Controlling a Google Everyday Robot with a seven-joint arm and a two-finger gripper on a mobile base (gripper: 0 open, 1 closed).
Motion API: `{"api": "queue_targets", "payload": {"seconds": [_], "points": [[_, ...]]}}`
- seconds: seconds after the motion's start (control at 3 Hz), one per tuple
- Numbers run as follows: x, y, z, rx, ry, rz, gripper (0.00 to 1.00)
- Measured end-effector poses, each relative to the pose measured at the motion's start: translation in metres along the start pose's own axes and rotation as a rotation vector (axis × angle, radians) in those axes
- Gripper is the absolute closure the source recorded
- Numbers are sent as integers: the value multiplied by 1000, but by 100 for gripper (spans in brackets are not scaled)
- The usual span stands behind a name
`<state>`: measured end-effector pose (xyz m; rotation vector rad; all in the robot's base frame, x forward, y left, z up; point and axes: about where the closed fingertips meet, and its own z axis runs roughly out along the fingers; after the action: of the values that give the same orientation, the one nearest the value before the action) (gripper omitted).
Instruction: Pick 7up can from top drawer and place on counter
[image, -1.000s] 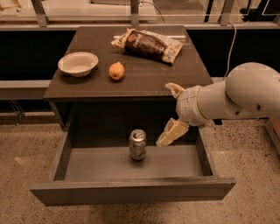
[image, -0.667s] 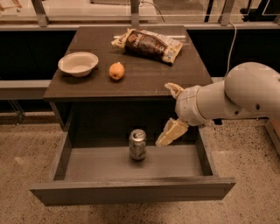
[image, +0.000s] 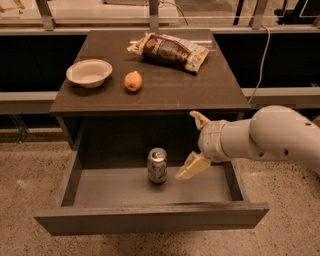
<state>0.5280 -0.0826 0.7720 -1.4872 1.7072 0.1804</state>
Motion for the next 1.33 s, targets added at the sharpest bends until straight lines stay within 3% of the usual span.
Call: {"api": "queue_targets", "payload": {"seconds": [1.0,1.33], "points": [[23,12,36,25,-50,67,0],[21,21,57,-21,-110,105,0]]}}
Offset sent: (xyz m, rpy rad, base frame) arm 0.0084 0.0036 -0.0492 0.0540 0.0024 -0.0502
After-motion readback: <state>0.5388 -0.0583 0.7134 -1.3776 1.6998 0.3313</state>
